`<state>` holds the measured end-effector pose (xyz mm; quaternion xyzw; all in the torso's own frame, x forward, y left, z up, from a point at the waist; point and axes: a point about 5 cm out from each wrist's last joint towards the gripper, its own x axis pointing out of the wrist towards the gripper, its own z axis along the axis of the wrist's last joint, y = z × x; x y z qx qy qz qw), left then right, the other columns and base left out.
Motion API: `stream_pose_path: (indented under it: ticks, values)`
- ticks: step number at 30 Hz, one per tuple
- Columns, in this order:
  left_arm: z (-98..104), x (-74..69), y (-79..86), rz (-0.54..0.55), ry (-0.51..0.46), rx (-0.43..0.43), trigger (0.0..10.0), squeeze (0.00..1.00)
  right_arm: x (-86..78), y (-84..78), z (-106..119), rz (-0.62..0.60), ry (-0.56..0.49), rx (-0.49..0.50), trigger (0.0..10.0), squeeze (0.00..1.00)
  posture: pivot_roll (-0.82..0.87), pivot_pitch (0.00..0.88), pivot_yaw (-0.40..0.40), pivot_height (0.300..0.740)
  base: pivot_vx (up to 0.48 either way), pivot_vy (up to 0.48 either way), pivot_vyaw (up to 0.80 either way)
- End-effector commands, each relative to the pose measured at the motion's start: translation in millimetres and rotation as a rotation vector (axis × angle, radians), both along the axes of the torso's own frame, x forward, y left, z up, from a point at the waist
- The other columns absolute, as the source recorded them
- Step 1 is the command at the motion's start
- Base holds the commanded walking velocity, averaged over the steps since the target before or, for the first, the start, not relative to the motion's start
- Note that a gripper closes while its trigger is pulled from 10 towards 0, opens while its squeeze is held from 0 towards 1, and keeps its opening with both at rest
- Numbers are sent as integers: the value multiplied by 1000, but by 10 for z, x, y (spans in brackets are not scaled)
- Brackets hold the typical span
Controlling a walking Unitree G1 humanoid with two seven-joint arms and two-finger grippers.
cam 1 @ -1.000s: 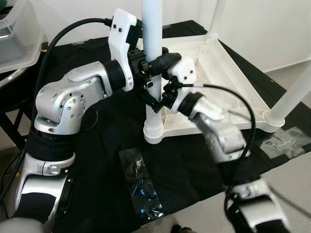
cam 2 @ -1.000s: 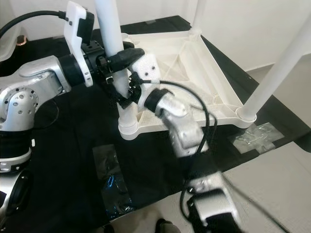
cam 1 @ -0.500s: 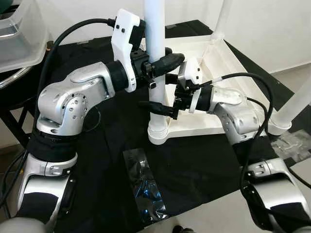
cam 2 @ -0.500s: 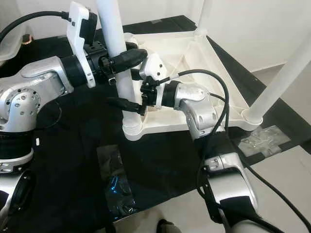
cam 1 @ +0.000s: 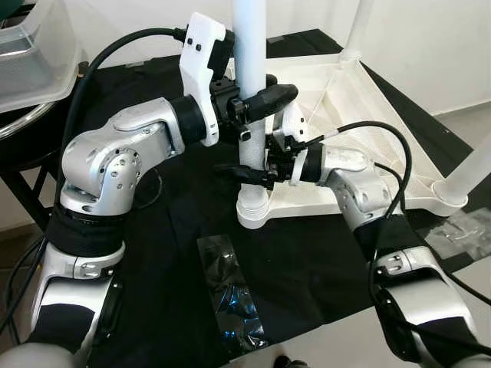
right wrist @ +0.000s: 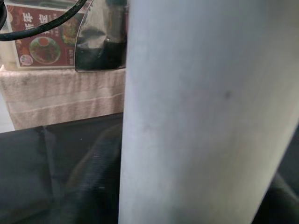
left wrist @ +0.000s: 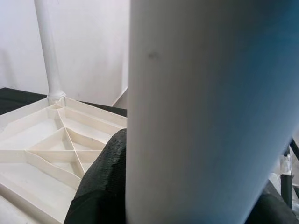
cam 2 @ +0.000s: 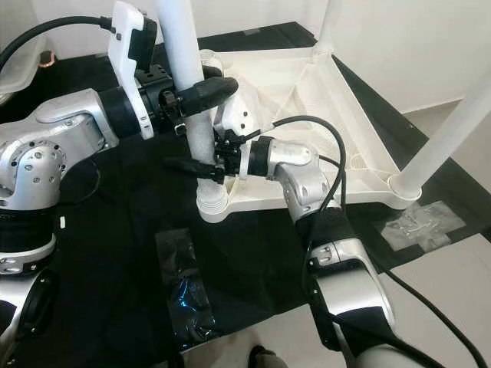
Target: Building children table
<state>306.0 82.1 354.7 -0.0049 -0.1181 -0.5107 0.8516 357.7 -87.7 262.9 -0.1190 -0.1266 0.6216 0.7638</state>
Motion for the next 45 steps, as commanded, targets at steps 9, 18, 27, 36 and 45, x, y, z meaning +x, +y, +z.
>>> stream_pose_path:
  ticks: [9,18,27,36,45]
  values:
    - [-90,-25,-92,-76,45,44,2745,1000,-13,47,-56,24,-3,11,0,0,110,197,30,740,0,0,0]
    - [-47,-25,-75,-52,31,28,10000,1000,33,37,-49,-60,6,48,0,0,112,199,28,740,0,0,0]
    - [31,-27,55,-57,34,-23,10000,0,51,109,-224,-288,88,123,0,0,110,205,26,740,0,0,0]
    - [44,-48,100,-76,35,-40,10000,0,17,319,-398,-556,220,114,0,0,97,208,20,740,0,0,0]
    - [33,-52,112,-85,36,-45,10000,0,-318,678,-709,-869,352,149,0,0,86,209,14,740,0,0,0]
